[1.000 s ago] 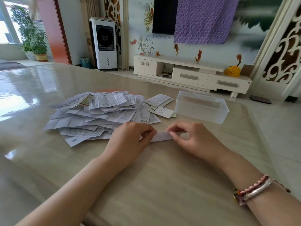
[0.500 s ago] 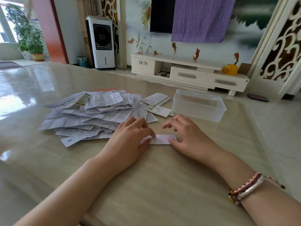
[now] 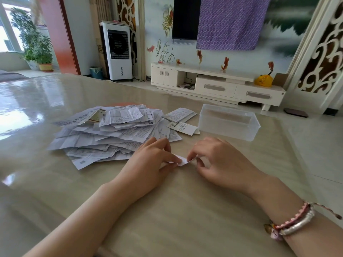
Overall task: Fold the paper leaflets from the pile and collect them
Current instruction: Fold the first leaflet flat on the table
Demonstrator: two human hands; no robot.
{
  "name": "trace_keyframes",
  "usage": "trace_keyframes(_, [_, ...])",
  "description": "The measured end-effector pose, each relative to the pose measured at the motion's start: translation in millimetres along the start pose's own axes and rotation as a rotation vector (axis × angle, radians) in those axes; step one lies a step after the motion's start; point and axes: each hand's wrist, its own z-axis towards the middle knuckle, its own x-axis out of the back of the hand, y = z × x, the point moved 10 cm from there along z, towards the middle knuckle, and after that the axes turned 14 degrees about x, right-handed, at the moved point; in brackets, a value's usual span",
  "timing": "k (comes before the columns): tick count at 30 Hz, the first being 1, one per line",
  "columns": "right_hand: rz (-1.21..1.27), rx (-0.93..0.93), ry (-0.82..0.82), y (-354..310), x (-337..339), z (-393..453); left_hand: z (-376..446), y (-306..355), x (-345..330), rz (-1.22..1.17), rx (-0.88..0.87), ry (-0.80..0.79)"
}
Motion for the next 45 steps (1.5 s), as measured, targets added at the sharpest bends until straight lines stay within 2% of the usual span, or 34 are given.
trace_keyframes(5, [0.340, -0.161, 0.245, 11, 4, -3, 2, -5, -5, -0.104, 0.036, -0.075])
trace_keyframes(8, [0.333, -0.220, 0.184, 20, -19, 0, 4, -14, -2, -0.136, 0.099, -0.066])
trace_keyframes(12, [0.275, -0.283, 0.062, 32, -39, -1, 6, -26, 13, -0.091, 0.211, 0.069])
trace_keyframes(15, [0.226, -0.274, 0.036, 30, -38, -1, 2, -20, 21, -0.032, 0.169, 0.148])
trace_keyframes(19, [0.245, -0.256, 0.032, 24, -37, -1, -3, -3, 10, 0.067, 0.030, 0.081])
trace_keyframes(22, [0.200, -0.262, 0.023, 25, -34, -2, -4, -3, 10, 0.099, 0.007, 0.078])
trace_keyframes(25, [0.180, -0.257, 0.038, 28, -31, -5, -4, -5, 10, 0.085, 0.022, 0.063])
trace_keyframes(28, [0.275, -0.144, 0.112, 16, -20, -3, -3, -9, 12, 0.002, 0.082, 0.049])
trace_keyframes(31, [0.352, -0.013, 0.030, 3, -23, 0, -1, -23, 21, -0.176, 0.220, 0.078])
trace_keyframes(35, [0.104, 0.090, -0.041, -5, -25, 2, 2, -36, 33, -0.212, 0.319, 0.118])
trace_keyframes(39, [-0.096, 0.189, -0.077, -16, -27, 9, 2, -48, 62, -0.051, 0.326, 0.254])
trace_keyframes(41, [-0.128, 0.154, -0.023, -14, -20, 10, 1, -60, 72, 0.053, 0.373, 0.264])
trace_keyframes(45, [-0.199, -0.045, 0.184, 5, 4, 18, 3, -85, 76, 0.153, 0.455, 0.211])
